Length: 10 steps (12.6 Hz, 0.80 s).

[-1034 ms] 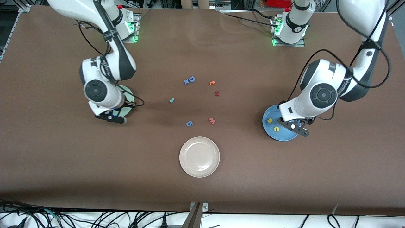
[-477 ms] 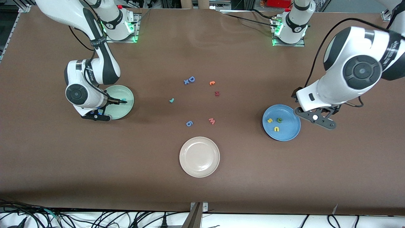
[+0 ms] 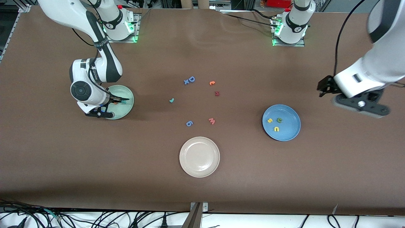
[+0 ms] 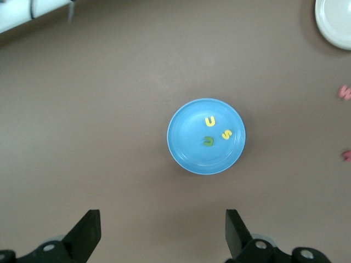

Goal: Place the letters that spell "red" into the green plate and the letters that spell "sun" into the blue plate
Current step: 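Raise the left gripper to rest while the right gripper grasps the teal r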

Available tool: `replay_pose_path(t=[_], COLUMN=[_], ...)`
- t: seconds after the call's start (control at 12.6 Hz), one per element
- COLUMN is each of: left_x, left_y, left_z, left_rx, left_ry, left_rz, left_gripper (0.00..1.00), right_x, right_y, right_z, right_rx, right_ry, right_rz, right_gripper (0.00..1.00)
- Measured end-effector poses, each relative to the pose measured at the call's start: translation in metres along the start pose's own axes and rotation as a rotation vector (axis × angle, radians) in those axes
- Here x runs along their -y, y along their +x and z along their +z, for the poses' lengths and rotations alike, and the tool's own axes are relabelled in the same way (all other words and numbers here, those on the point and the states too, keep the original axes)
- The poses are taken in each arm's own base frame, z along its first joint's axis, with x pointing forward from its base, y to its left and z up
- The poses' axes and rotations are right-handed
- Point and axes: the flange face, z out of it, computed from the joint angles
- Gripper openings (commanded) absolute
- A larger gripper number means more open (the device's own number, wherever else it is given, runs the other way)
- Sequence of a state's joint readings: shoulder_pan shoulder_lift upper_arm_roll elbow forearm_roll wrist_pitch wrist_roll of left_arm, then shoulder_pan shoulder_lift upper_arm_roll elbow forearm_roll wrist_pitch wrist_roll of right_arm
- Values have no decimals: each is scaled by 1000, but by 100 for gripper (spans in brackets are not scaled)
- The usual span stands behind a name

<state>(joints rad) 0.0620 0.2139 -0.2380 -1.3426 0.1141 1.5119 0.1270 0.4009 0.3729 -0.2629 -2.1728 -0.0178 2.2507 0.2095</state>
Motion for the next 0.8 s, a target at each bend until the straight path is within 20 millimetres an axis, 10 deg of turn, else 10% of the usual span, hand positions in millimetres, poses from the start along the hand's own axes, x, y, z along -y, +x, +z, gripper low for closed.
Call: replay_pose_path(t=[0.4, 0.8], left_x=[19, 15], left_y=[-40, -47], left_z=[-23, -16], left_rx=[-51, -27], left_ry=[-39, -42], left_rz=[-78, -212], left_gripper=[100, 100], right_x=[10, 123], right_y=[1, -30], right_z=[-28, -63], right_rx=[-45, -70], right_ry=[44, 126], right_rz=[39, 176], right_gripper=[74, 79])
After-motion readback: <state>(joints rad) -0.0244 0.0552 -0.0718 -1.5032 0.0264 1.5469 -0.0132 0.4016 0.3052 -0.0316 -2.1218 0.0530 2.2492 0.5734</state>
